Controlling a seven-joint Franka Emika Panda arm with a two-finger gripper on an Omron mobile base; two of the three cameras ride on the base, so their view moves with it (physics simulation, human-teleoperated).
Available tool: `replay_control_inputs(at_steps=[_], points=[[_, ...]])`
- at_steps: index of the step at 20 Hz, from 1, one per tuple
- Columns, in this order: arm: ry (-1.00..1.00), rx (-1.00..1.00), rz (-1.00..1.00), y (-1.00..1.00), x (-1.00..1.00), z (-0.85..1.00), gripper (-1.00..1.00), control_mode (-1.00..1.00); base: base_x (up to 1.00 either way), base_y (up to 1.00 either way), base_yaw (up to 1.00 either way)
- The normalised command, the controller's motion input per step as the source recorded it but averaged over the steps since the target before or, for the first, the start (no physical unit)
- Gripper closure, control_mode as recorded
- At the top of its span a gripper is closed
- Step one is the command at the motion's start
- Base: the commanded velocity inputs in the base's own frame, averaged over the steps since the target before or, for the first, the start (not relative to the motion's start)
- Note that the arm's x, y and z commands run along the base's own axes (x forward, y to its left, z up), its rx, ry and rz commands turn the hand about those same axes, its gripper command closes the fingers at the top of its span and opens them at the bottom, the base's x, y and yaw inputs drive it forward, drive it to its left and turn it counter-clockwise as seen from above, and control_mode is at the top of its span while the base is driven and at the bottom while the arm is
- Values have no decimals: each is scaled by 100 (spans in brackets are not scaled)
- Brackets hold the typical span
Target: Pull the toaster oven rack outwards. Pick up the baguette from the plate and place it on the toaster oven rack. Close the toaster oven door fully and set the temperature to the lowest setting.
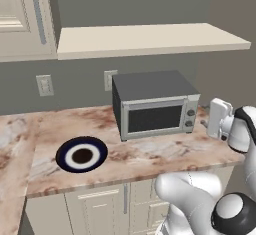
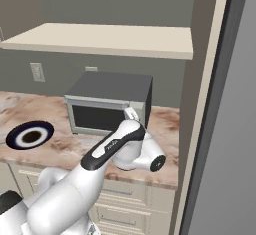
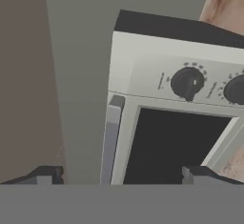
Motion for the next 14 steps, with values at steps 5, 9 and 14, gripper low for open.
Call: replay_control_inputs(at_steps=[5,9,14], points=[[0,0,0,0,13,-10,-100,-100,0,0,0],[0,0,0,0,15,-15,-100,-100,0,0,0],[0,0,0,0,14,-12,-100,-100,0,0,0]])
